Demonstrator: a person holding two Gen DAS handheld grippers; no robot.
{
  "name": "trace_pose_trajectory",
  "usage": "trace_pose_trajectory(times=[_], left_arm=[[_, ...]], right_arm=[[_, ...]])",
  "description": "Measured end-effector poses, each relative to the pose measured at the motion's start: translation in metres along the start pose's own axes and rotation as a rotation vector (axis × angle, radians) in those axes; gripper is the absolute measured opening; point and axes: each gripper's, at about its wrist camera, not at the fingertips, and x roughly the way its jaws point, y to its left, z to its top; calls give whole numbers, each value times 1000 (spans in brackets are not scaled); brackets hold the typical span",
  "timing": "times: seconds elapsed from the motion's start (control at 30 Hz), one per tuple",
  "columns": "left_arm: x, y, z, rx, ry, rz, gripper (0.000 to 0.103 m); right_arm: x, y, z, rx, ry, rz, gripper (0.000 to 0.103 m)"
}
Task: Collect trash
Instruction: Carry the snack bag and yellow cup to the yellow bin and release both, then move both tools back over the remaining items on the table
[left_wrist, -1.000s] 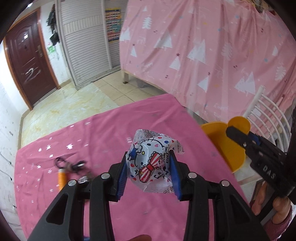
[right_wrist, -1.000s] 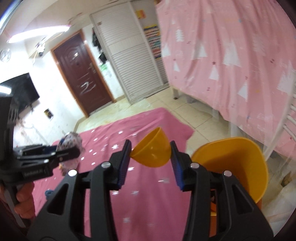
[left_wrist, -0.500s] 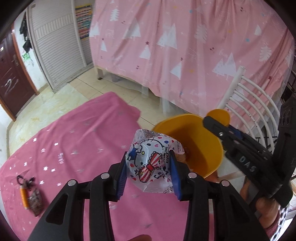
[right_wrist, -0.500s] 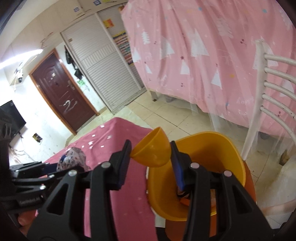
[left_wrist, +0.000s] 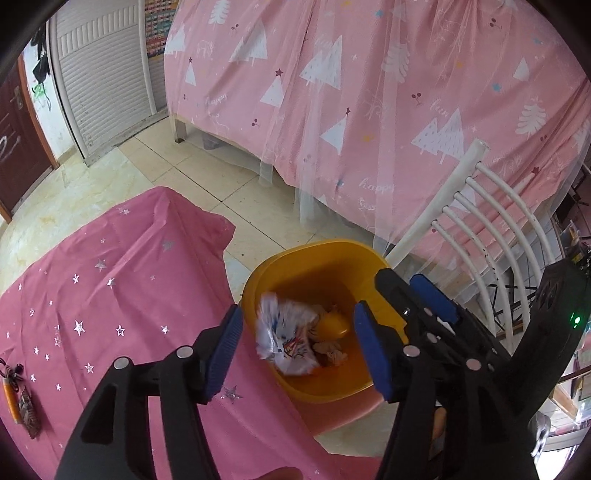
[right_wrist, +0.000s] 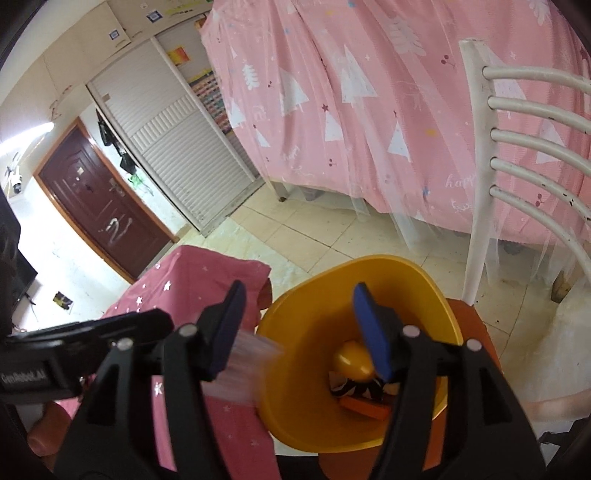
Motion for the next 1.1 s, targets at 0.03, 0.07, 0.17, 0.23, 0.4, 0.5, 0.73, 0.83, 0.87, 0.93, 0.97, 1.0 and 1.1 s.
trace_pose_trajectory(times=[0.03,0.07,0.17,0.23,0.4,0.5,0.73,0.83,0.87,0.93,0.97,1.0,1.1], left_arm=[[-1,0,-1,1,0,1,57],[-2,0,-3,1,-2,5,57],[-6,5,-4,-6,-4,11,57],[-12,10,-5,-12,-12,20,57],[-30,26,-8,-24,-39,37,57],[-45,38,-12,-32,-61,46,57],[-81,76,-28,-60,-108,81,58],[-96,96,-36,-74,-125,99,58],[-102,105,-40,-80,-132,108,58],[-109,119,-45,-87,-137,124,59],[-112,125,-46,-88,-139,134,59],[-117,133,-49,-90,-145,150,59],[-130,156,-52,-106,-159,177,60]], right_arm=[[0,0,0,1,-1,2,58],[0,0,0,2,-2,3,58],[-1,3,1,-3,-3,9,58],[-2,7,0,-14,-5,15,58],[-6,25,-1,-54,-8,31,58],[-7,37,-4,-82,-6,46,58],[-11,78,-16,-180,5,84,64],[-13,95,-22,-221,9,95,64],[-13,99,-24,-230,12,99,64],[-13,110,-28,-249,21,113,64],[-13,116,-31,-262,24,115,64],[-13,120,-32,-270,26,115,64],[-12,136,-40,-301,41,124,64]])
